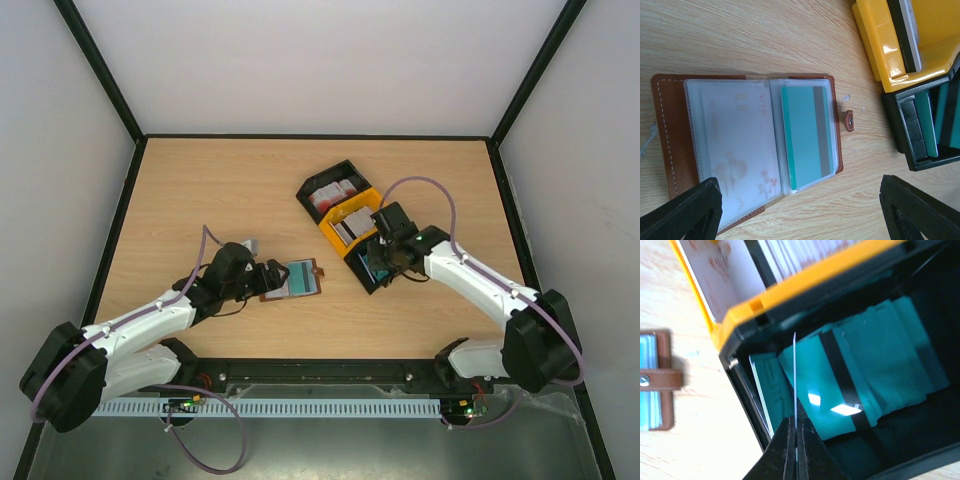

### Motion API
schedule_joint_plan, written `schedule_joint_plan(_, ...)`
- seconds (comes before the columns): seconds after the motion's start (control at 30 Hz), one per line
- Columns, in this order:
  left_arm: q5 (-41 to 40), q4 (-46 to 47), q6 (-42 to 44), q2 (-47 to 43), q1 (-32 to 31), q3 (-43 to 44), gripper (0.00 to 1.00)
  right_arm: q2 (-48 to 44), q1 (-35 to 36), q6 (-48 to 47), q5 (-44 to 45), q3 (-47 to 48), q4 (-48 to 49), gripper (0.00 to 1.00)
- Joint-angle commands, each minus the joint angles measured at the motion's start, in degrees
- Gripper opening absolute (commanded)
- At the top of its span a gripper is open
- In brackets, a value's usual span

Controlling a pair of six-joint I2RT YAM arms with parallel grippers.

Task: Put the credit cards into the card holder
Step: Pick up the credit card from the storage box.

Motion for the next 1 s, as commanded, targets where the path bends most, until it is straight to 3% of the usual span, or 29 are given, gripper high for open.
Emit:
schedule_joint_plan(0.0, -1.5, -1.9, 0.3, -0.1, -0.1, 1.9, 0.87, -3.3, 0.1, 1.6, 5.3, 5.1, -3.5, 0.02)
schedule_joint_plan(0.17, -3.5, -3.4, 0.8, -2.0, -0.1, 2.9, 0.88, -8.3, 0.1, 0.9, -1.0, 7.5, -0.7, 0.02)
schedule_joint_plan(0.33, -1.8, -0.1, 2.2, -6.8, -0.1, 2.5, 0.93, -13.3, 0.2, 6.1, -23.7, 0.8, 17.9, 0.02)
schedule_joint_plan(0.47, 13.6, 9.1, 4.9, -11.1, -0.2, 3.2, 0.99, -15.3, 1.5, 17.4, -34.1, -8.0, 37.6, 0.02)
schedule_joint_plan(0.53, 18.2, 13.5, 3.1, -12.7, -0.2, 3.2, 0.99, -15.2, 2.7, 20.4, -35.4, -10.6, 43.8, 0.02)
schedule_joint_plan(0.7, 22.3, 20.6, -2.2, -12.9, -0.6, 2.2, 0.99, -12.6, 6.3, 23.5, -36.0, -13.1, 49.0, 0.02)
schedule_joint_plan(0.97, 16.7, 18.2, -5.3, -10.2, -4.3, 2.6, 0.99, -12.4, 9.7, 30.7, -38.4, -18.6, 61.2, 0.02)
